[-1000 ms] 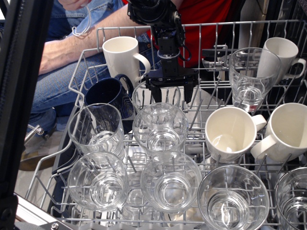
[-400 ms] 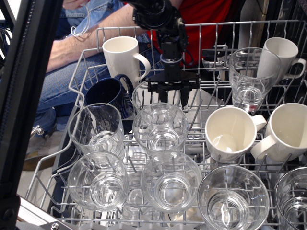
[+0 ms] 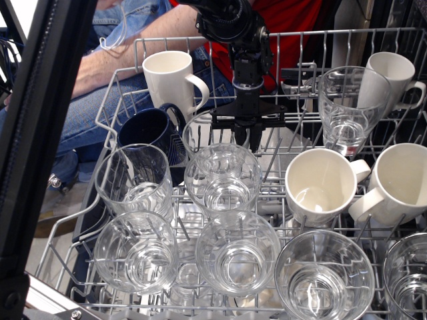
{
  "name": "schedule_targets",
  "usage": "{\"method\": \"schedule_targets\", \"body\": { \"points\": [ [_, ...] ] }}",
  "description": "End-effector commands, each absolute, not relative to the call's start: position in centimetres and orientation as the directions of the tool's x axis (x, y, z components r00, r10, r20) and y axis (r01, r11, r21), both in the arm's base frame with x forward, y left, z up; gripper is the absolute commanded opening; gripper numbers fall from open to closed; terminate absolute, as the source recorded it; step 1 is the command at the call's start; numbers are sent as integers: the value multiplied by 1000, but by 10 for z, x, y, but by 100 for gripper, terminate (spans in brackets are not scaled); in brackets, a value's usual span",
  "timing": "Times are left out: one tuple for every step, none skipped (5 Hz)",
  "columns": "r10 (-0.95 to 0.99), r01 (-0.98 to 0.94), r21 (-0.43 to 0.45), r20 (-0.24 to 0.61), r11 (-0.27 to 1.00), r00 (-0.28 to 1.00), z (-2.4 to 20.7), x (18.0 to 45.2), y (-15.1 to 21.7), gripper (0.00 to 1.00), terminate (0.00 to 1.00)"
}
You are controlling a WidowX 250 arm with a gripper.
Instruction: Pick up glass cup
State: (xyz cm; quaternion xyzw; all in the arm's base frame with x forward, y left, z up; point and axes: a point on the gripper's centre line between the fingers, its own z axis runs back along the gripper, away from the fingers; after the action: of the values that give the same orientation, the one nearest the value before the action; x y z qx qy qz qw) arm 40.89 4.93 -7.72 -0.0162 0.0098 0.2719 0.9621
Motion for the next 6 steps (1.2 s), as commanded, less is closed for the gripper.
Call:
{"method": "schedule_targets", "body": {
  "points": [
    [520, -520, -1, 43, 854, 853, -24, 429, 48, 0, 0],
    [496, -498, 40, 42, 866, 867, 4, 435, 48, 0, 0],
    [491, -493, 49, 45, 869, 870, 30, 439, 49, 0, 0],
    [488, -489, 40, 34, 871, 872, 60, 441, 49, 0, 0],
    [444, -445, 32, 33, 895, 895, 75, 416, 49, 0, 0],
    [424, -424, 49, 3, 904, 906, 101, 414, 53, 0, 0]
  ]
}}
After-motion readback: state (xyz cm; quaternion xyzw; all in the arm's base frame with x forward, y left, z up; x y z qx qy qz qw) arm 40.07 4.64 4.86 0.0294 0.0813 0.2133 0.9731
